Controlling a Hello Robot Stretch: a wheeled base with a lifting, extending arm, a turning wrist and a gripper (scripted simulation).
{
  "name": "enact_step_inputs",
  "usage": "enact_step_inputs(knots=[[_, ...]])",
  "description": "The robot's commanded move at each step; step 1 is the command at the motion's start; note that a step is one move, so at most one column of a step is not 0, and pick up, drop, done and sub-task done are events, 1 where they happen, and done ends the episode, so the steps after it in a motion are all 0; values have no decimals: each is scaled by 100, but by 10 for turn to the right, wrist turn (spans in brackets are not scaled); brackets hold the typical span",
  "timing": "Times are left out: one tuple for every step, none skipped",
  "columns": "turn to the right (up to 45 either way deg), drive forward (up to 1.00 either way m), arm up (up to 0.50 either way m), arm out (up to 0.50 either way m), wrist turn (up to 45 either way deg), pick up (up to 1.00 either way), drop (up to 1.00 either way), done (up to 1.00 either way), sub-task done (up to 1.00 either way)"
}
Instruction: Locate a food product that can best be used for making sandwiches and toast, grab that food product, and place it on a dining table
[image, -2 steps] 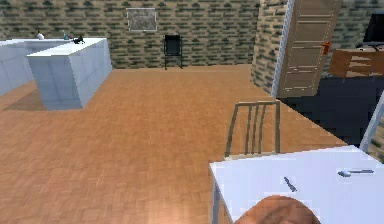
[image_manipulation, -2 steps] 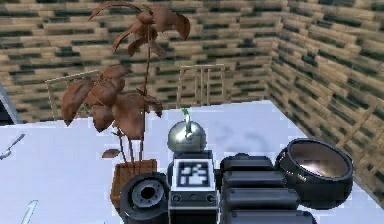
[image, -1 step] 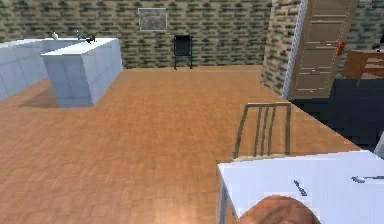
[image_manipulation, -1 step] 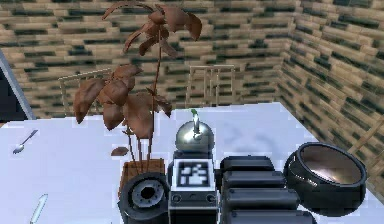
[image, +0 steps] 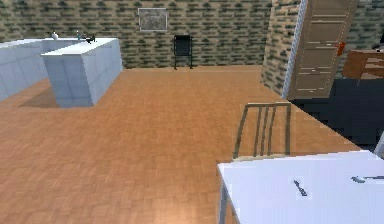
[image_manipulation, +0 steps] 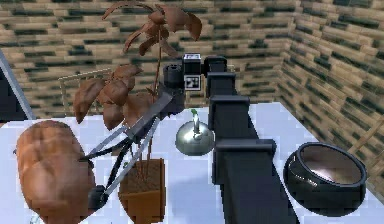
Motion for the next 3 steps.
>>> enact_step_inputs(knots=[[0, 0, 0, 0, 450, 0, 0, 0, 0], [0, 0, 0, 0, 450, 0, 0, 0, 0], [0, 0, 0, 0, 240, 0, 0, 0, 0]])
